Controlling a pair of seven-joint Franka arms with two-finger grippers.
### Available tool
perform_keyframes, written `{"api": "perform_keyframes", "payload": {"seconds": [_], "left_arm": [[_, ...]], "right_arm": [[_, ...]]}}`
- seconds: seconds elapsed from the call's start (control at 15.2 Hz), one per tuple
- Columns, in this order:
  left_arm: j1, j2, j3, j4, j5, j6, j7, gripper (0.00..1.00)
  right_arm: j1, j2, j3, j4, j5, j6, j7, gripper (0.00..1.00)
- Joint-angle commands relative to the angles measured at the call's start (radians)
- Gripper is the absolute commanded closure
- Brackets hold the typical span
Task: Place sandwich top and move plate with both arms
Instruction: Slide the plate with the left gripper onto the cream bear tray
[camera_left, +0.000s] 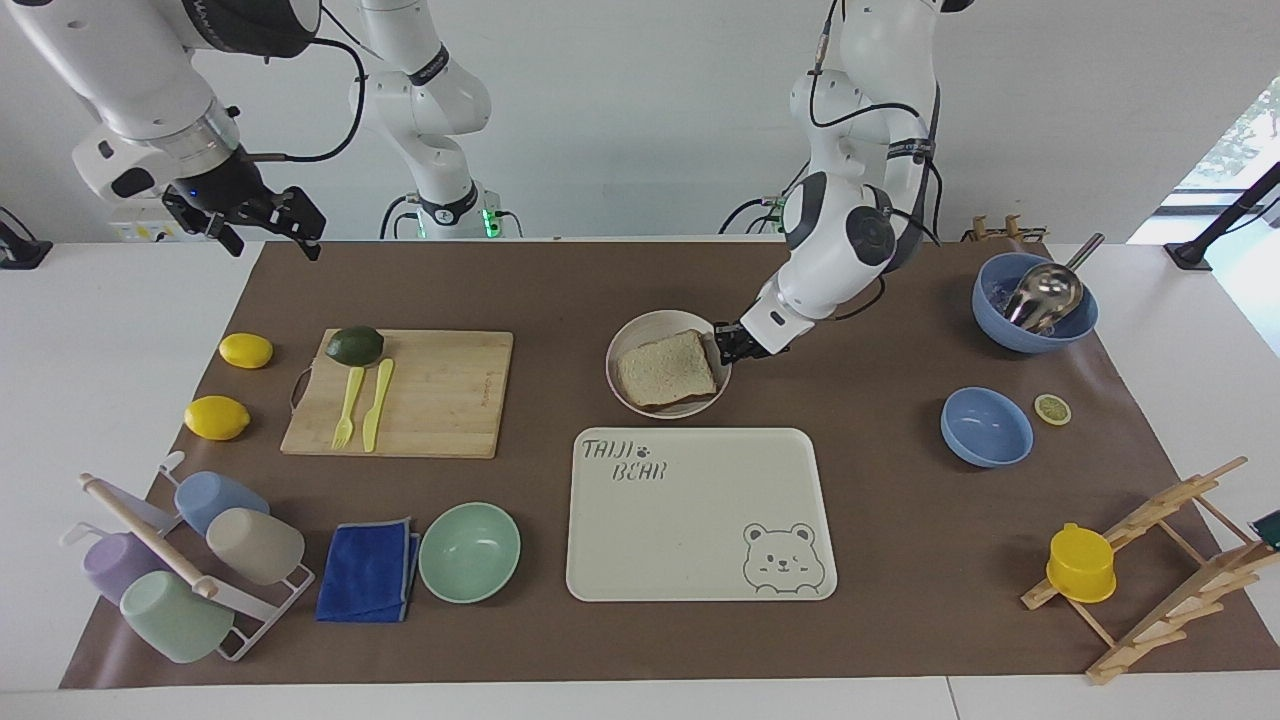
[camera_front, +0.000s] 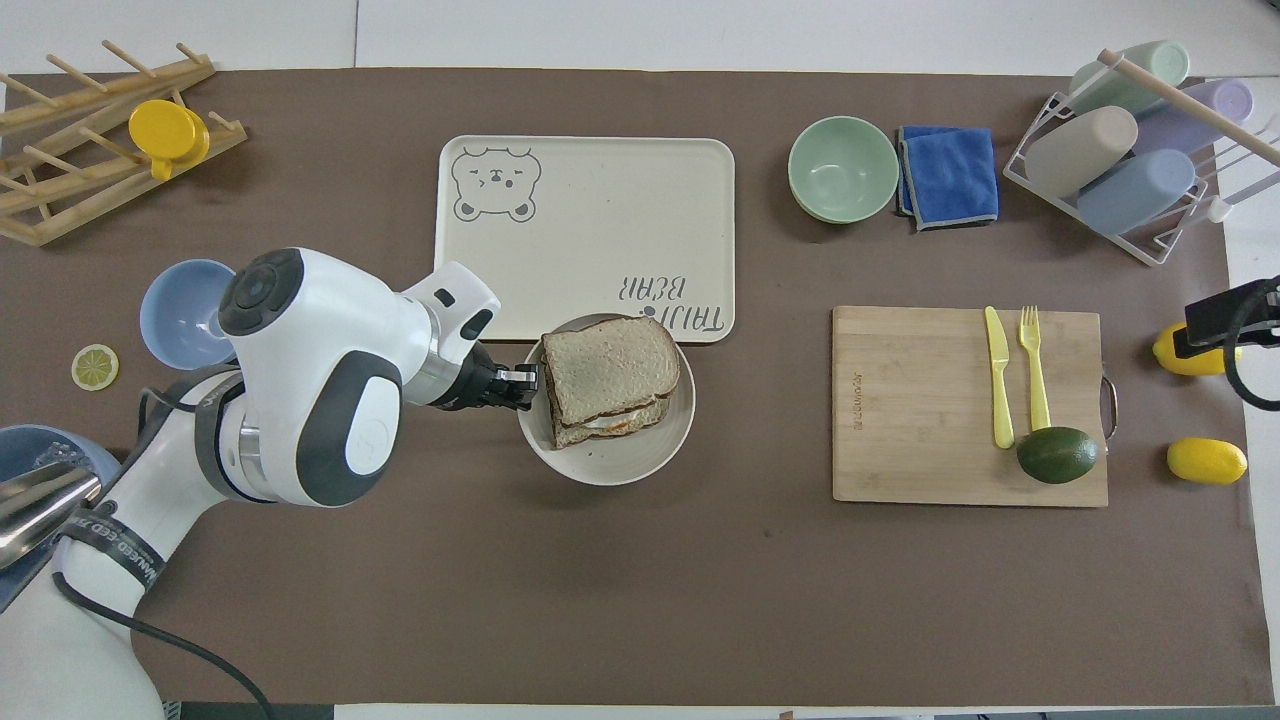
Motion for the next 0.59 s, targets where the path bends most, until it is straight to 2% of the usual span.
{"api": "perform_keyframes", "payload": {"seconds": [0.0, 0.2, 0.53], "left_arm": [[0.054, 0.021, -0.002, 0.097, -0.031, -0.063, 0.04, 1.0], [0.066, 0.072, 0.004, 0.178, -0.027, -0.052, 0.077, 1.0], [0.12, 0.303, 0.004, 0.492, -0.008, -0.15, 0.077, 1.0]], "right_arm": [[-0.015, -0.012, 0.003, -0.008, 0.023, 0.012, -0.026, 0.0], [-0.016, -0.009, 0.0, -0.004, 0.023, 0.014, -0.026, 0.0], [-0.01, -0.009, 0.001, -0.004, 0.023, 0.009, -0.024, 0.0]]}}
